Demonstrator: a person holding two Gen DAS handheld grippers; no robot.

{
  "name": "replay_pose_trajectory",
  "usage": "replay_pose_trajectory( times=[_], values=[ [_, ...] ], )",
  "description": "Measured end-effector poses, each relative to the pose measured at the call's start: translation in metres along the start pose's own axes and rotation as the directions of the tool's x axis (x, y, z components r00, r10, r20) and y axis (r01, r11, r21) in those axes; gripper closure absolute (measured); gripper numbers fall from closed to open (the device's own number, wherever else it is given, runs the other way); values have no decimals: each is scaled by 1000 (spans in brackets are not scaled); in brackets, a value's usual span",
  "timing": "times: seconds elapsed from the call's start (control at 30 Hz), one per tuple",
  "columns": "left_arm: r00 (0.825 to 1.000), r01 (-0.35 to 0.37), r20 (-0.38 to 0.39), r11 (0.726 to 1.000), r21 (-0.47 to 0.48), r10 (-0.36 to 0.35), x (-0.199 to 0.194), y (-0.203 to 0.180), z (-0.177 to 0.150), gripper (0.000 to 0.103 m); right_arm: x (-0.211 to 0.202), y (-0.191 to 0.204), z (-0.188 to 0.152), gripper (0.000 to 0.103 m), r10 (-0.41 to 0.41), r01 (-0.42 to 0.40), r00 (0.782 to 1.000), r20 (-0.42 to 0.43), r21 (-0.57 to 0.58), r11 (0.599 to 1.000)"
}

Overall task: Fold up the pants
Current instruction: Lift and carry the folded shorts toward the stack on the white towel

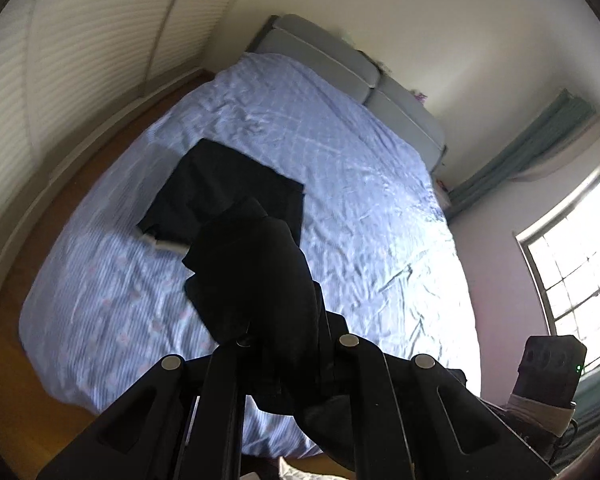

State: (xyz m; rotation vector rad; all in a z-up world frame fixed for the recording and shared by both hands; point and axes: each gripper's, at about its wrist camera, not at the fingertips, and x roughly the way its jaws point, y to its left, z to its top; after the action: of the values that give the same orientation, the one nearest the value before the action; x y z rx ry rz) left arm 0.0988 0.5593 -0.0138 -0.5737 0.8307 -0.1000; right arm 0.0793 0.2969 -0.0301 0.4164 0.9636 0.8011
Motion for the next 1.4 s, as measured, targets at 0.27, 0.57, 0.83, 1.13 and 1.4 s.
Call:
replay_pose_trajectory(
  times=[0.27,0.57,0.83,1.13,1.4],
  values=[
    [995,81,-63,992,98,-75,33,0,55,92,11,6,18,89,-84,74,990,114,90,993],
    [942,276,-265,924,264,-206,85,13,143,92,62,33,24,89,-258,152,924,282,348,925],
    [891,391,-378,849,354,-253,137,14,222,92,112,47,69,89,-381,187,846,373,462,867],
    [831,504,-439,797,332,-342,225,-29,304,92,131,35,155,89,-545,357,749,377,463,811],
    [820,481,-507,799,360,-266,323,-29,320,91,179,-16,177,89,-602,384,747,281,557,736]
  ],
)
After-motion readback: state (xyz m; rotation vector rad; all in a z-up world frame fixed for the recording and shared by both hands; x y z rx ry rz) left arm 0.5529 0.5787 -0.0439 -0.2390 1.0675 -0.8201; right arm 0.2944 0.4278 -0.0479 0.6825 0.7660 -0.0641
